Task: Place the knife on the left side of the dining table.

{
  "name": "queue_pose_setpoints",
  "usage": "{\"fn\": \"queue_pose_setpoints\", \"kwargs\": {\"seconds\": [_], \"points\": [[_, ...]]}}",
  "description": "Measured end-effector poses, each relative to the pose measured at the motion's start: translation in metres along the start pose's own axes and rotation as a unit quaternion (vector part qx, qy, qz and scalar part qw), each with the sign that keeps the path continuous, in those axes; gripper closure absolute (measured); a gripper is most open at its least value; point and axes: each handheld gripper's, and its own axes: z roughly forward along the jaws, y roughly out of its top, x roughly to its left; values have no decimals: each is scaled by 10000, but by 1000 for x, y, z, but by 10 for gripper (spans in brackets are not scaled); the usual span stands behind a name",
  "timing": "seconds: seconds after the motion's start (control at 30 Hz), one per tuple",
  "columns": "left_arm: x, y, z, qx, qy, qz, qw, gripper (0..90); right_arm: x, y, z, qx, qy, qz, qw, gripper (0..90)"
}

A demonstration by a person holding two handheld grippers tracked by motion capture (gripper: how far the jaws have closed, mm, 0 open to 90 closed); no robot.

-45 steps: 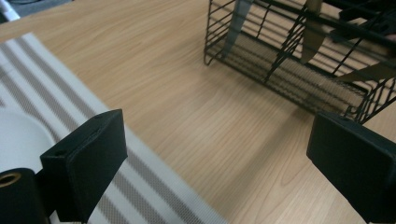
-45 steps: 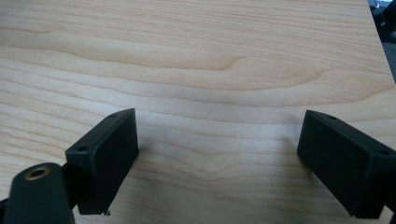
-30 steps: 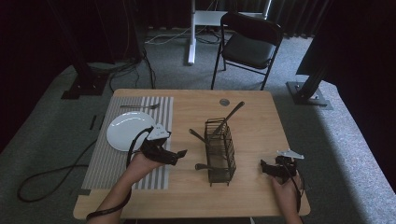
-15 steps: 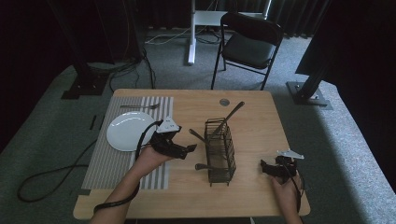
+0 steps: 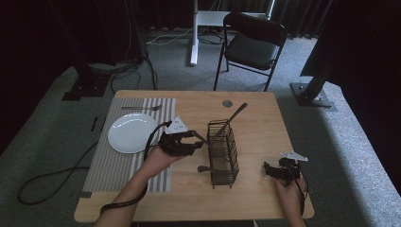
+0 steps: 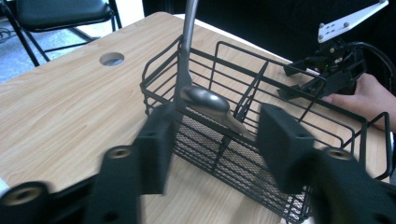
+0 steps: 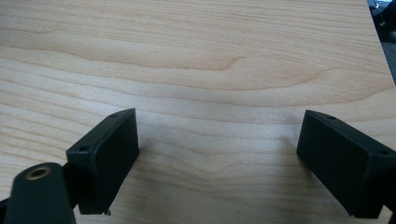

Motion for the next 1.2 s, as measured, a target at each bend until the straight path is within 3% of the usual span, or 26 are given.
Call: {"fn": "queue_pose_setpoints", "kwargs": {"seconds": [0.2, 0.33, 0.53, 0.63, 0.73, 0.77, 0.87, 1.2], "points": [[-2, 1, 4, -48, -40, 97, 9999, 580, 0, 0, 0, -1, -1, 0, 10000, 123], [-1, 0, 5, -100, -22, 121, 9999, 688, 0, 0, 0, -1, -1, 0, 10000, 123], [1, -4, 4, -202, -197, 133, 9995, 723, 0, 0, 0, -1, -2, 2, 10000, 124], [-4, -2, 2, -229, -329, 287, 9988, 753, 0, 0, 0, -2, -3, 2, 10000, 124], [-6, 0, 2, -265, -464, 294, 9981, 780, 0, 0, 0, 5, -1, -1, 10000, 124], [-8, 2, 2, -295, -667, 251, 9970, 780, 0, 0, 0, 3, 1, 5, 10000, 124], [-10, 5, 3, -322, -919, 168, 9951, 824, 0, 0, 0, 3, 0, 7, 10000, 124], [-17, 20, 10, -269, -906, 390, 9948, 830, 0, 0, 0, 2, 1, 20, 10000, 124]]}}
